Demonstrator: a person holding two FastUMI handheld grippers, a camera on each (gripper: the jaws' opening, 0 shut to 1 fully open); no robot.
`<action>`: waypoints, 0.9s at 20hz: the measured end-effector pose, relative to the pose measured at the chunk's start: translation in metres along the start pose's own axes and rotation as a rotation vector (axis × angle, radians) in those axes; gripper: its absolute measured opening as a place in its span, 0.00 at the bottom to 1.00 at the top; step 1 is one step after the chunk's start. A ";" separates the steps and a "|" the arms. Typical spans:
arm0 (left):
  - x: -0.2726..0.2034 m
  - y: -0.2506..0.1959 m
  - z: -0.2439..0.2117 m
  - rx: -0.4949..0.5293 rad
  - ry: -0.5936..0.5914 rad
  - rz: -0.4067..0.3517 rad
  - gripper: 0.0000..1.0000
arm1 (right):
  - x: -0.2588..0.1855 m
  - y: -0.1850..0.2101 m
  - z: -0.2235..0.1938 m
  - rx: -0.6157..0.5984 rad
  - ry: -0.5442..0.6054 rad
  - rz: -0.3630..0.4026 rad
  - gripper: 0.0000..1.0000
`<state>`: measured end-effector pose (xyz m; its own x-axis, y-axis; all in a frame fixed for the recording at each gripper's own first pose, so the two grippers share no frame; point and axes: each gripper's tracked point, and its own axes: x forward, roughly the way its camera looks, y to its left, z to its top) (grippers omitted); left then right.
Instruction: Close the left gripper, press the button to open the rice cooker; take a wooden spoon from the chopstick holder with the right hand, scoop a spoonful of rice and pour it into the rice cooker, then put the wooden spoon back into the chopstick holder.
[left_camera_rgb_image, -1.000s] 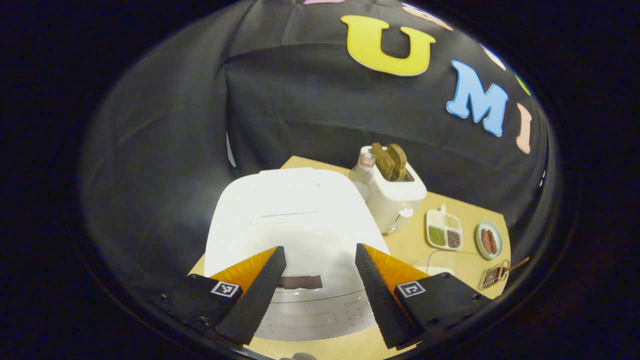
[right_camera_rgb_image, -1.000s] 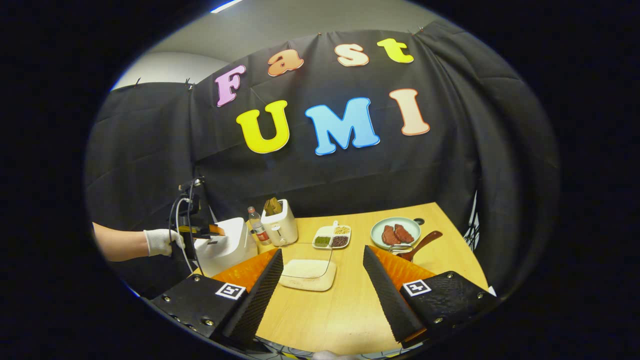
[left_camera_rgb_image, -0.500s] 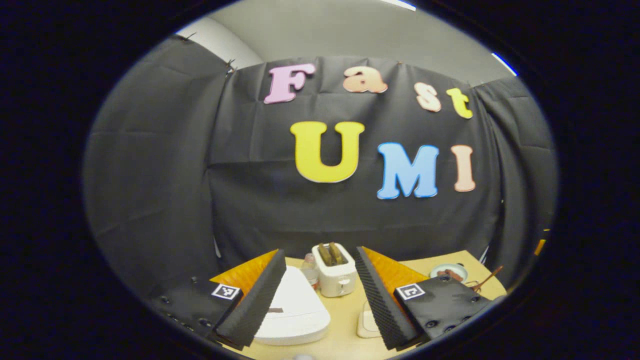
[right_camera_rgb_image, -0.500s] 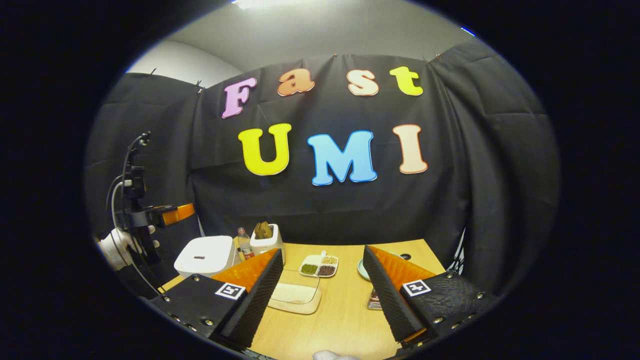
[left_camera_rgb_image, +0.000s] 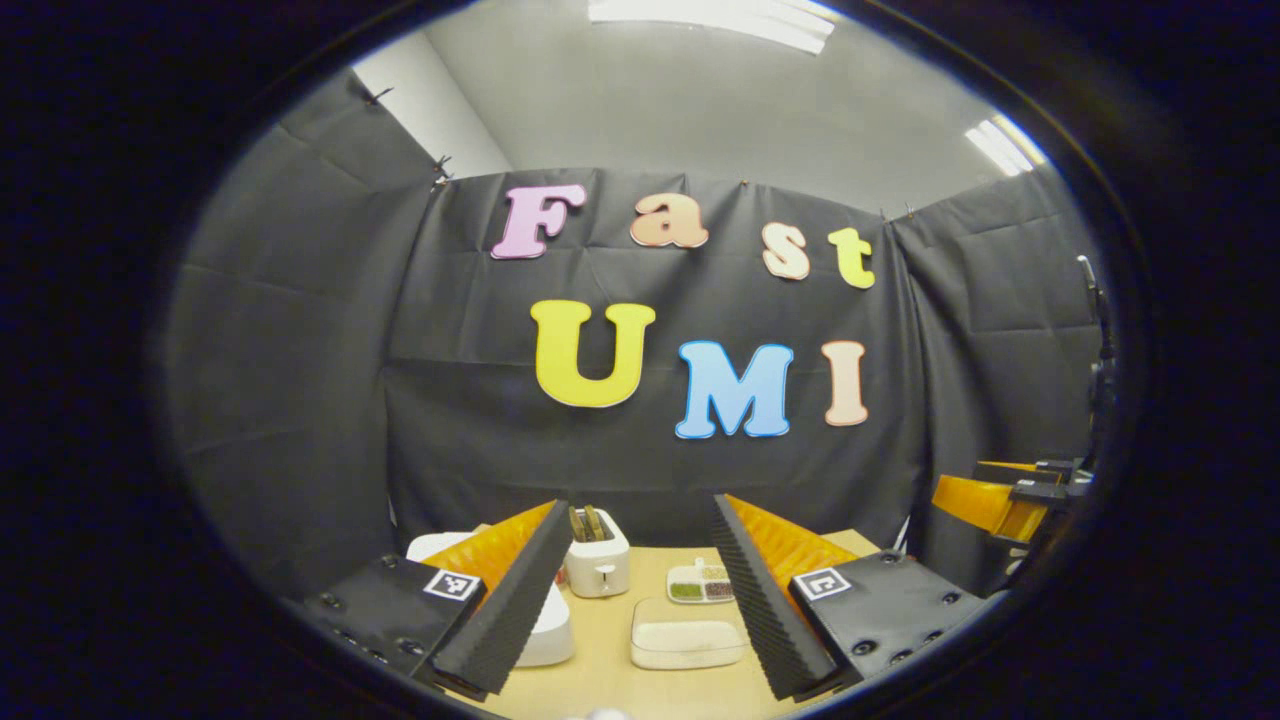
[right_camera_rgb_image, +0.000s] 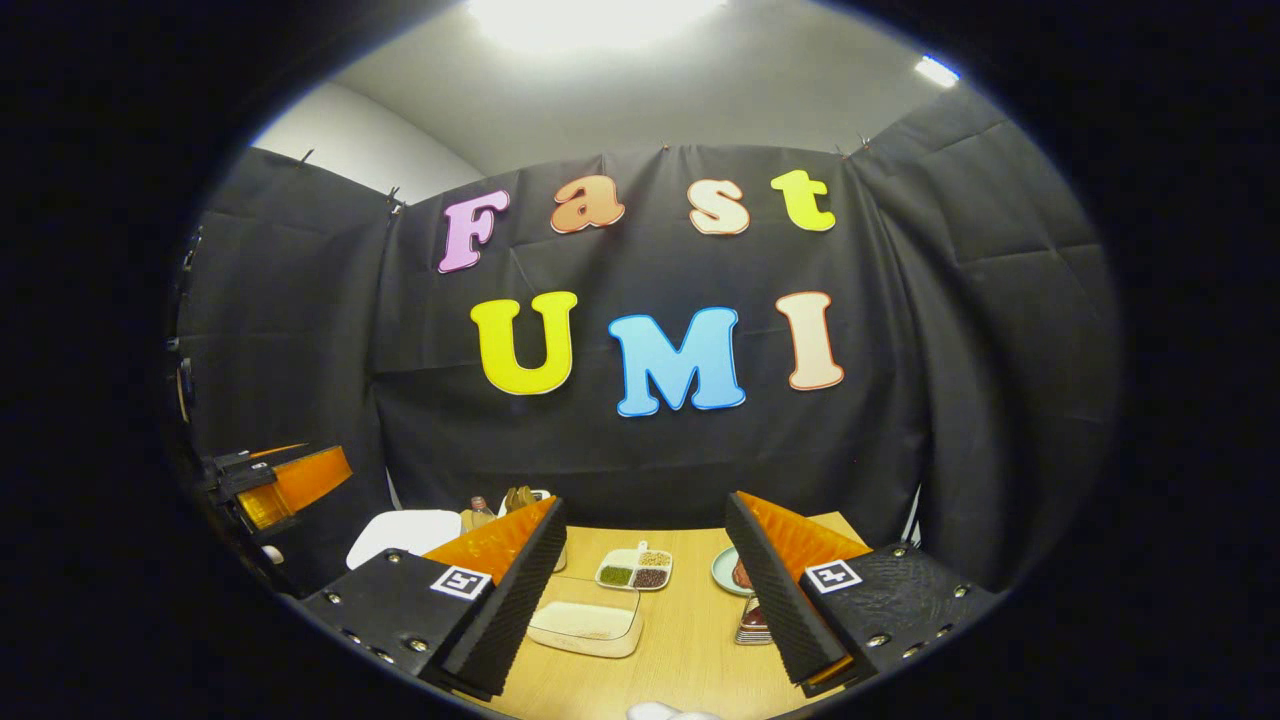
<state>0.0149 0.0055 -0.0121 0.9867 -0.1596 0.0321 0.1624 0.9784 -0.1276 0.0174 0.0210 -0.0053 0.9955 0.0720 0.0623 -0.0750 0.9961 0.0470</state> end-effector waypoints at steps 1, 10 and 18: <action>-0.004 0.000 -0.001 0.001 0.001 0.001 0.95 | 0.000 0.001 -0.001 0.004 0.001 -0.003 0.98; -0.002 0.019 0.008 0.011 -0.018 0.013 0.94 | -0.006 -0.001 0.010 0.013 -0.012 -0.044 0.98; 0.000 0.026 0.003 0.005 -0.011 -0.007 0.94 | -0.009 0.005 0.009 0.006 -0.015 -0.052 0.98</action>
<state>0.0191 0.0313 -0.0124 0.9853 -0.1653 0.0438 0.1695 0.9779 -0.1222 0.0077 0.0252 0.0038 0.9970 0.0198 0.0745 -0.0241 0.9981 0.0570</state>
